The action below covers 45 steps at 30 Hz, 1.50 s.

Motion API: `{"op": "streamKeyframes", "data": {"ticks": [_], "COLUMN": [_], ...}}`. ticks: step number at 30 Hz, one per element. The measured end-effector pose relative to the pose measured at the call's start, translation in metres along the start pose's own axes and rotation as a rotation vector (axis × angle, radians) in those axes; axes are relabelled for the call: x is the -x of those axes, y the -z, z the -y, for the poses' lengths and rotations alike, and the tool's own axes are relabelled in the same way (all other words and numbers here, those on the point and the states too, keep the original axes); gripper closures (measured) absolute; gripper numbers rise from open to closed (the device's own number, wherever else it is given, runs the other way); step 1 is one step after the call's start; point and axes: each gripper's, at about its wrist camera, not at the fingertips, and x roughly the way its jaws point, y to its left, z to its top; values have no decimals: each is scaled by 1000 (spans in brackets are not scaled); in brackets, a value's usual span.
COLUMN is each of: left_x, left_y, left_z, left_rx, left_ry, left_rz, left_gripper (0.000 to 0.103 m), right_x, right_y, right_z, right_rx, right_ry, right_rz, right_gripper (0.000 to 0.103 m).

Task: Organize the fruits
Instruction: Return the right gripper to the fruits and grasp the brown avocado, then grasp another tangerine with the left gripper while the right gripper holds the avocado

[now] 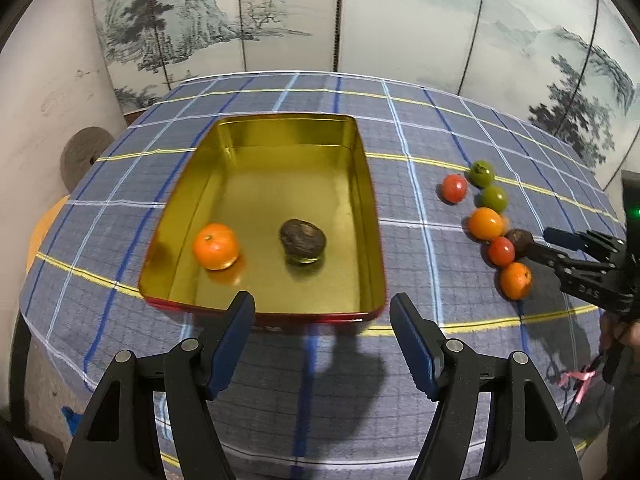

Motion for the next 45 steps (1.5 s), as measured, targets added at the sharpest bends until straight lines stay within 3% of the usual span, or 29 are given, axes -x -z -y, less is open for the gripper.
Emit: {"op": "streamKeyframes", "data": {"ticks": [15,21,25,36,45], "left_x": [-7,-13,-17,-31,-45], "left_y": [1,1,0,-4,-4], "left_z": [29,46,63,110,147], "left_rx": [-57,-87,-115,-162,-137], "left_ry": [18,34,55,130,191], "left_rz": [-32,-42,-38,-60,-113], "left_gripper": [32,32,32,31,32], "right_x": [-26,-31,-27,-11,-5], "right_y": [-4,-4,2,27,36], "right_z": [3,4,11,83,111], "right_rx": [53,50,29,-161,-193], "right_ry": [-85,-93,-43,169,233], "right_rz": [-47,-48,-23,44,49], "right_gripper": [56,66,66,66,66]}}
